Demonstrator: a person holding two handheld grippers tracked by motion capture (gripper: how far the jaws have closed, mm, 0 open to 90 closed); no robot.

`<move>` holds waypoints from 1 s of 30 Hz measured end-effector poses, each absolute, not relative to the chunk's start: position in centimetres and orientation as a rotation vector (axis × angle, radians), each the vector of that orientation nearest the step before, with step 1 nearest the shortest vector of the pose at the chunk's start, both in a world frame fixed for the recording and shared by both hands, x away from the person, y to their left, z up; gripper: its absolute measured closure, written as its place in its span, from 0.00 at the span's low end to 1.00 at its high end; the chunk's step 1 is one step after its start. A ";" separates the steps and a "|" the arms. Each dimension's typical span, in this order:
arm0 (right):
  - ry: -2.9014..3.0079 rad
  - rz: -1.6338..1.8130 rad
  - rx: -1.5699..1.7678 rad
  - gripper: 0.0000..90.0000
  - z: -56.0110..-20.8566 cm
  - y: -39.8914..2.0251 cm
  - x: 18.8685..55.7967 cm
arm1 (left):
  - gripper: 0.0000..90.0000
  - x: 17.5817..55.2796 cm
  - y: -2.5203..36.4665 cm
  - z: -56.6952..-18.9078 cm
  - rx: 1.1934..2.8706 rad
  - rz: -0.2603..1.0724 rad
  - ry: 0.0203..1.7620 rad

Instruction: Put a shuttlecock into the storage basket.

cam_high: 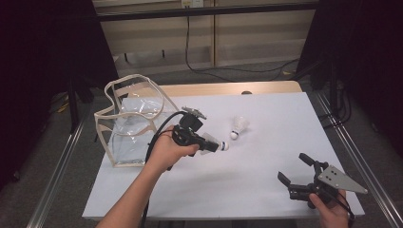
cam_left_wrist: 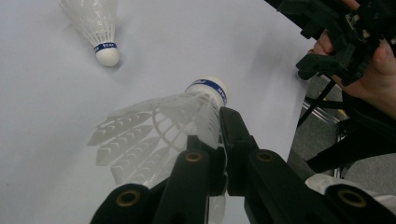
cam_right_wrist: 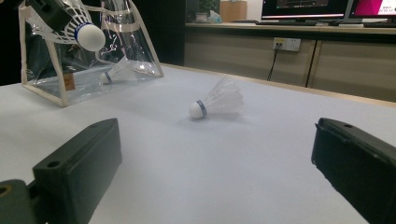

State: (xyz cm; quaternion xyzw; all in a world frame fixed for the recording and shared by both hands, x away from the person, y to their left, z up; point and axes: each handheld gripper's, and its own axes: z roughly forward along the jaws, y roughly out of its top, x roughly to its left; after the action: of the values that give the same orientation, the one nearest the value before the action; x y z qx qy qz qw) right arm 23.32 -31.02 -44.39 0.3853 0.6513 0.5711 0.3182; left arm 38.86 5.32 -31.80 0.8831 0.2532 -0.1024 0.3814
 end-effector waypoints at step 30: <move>1.715 1.507 1.008 0.02 -44.3 -30.9 23.3 | 0.99 40.0 6.1 -28.7 2.267 -0.240 0.671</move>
State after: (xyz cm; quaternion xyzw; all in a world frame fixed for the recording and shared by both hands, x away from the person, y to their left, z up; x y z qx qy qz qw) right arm 23.31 -30.88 -44.33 0.3832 0.6517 0.5726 0.3172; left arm 40.03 6.10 -28.70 0.8850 0.2621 -0.0936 0.3732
